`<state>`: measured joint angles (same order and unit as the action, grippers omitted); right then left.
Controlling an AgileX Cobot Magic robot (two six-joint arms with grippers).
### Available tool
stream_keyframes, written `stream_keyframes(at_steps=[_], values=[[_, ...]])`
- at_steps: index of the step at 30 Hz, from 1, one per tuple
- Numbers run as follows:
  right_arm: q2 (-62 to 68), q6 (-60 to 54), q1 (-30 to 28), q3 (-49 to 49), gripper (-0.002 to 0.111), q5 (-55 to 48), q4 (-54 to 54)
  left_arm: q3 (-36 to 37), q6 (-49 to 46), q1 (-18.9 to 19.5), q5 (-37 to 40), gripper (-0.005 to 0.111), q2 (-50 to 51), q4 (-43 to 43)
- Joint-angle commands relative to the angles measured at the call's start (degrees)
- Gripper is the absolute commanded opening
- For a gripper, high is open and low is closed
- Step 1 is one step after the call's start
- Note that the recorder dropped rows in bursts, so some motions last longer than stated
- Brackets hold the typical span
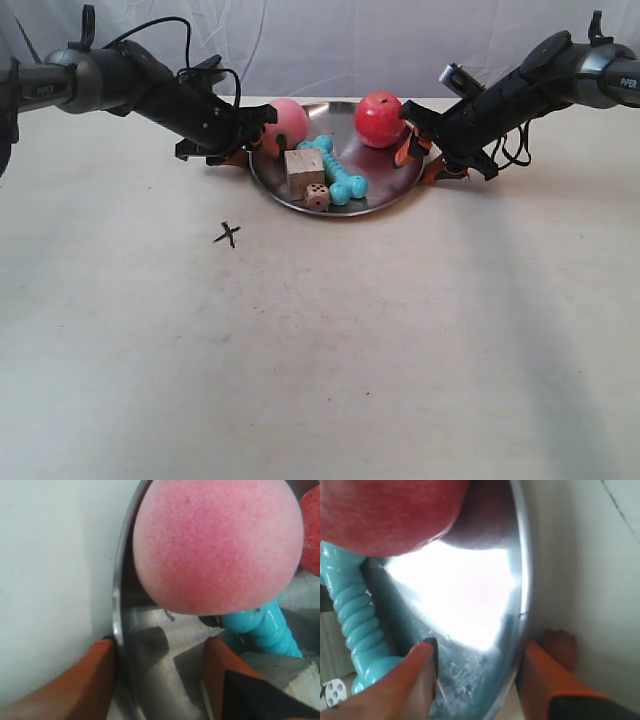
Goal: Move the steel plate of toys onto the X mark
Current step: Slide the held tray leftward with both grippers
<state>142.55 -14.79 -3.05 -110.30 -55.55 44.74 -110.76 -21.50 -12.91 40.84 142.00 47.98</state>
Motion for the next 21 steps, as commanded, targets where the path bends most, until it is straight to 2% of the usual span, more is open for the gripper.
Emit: stream_keyframes(at_steps=[1,4,7,9,12,13,14,21], values=[[1.0,-1.4,0.4,0.4,0.047,-2.5,-1.5,0.5,0.0,-1.2,1.2,0.046,1.9,1.5],[1.0,-1.5,0.4,0.4,0.047,-2.9,-1.5,0.5,0.0,-1.4,1.3,0.041,1.9,1.9],[1.0,-1.7,0.4,0.4,0.043,-3.9,-1.5,0.5,0.0,-1.4,1.9,0.028,1.9,3.1],[1.0,-1.7,0.4,0.4,0.032,-4.7,-1.5,0.5,0.0,-1.4,2.2,0.017,1.9,3.1],[1.0,-1.7,0.4,0.4,0.01,-5.1,-1.5,0.5,0.0,-1.4,3.3,0.002,1.9,3.1],[1.0,-1.7,0.4,0.4,0.002,-5.3,-1.5,0.5,0.1,-1.4,3.6,0.0,1.9,3.1],[1.0,-1.7,0.4,0.4,-0.001,-5.4,-1.4,0.5,0.2,-1.4,3.8,0.0,1.9,3.3],[1.0,-1.7,0.5,0.4,-0.001,-8.0,2.3,0.5,2.8,-1.3,6.1,0.0,1.7,2.9]])
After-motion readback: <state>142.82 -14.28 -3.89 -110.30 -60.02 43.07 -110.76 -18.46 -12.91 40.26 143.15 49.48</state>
